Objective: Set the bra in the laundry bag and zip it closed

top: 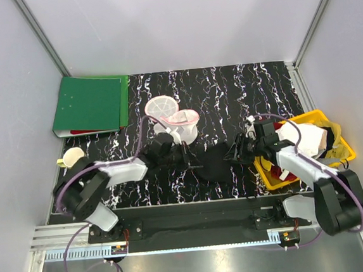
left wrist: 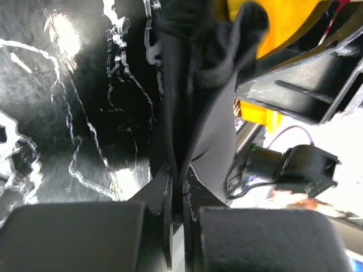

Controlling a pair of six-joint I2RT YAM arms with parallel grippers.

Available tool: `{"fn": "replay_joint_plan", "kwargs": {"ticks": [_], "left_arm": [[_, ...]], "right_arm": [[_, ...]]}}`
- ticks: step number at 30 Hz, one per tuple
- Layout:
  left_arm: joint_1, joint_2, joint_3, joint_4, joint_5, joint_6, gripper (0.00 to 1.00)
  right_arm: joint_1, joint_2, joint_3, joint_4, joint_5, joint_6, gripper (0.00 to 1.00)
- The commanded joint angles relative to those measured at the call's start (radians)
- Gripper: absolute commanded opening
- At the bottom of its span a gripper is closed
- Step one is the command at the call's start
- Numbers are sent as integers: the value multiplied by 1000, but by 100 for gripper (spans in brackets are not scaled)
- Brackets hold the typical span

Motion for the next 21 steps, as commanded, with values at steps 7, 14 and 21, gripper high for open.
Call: {"fn": "replay_joint_plan", "kwargs": {"ticks": [7, 14, 21], "left_arm": [[3, -462, 102, -535, -59, 485, 0], [2, -709, 148, -751, 29, 638, 0], [2, -882, 131, -756, 176, 680, 0]], "right_arm": [[10, -325, 176, -239, -212, -117, 84], [10, -399, 242, -230, -313, -252, 94], [30, -479, 199, -15, -514, -175, 100]]}}
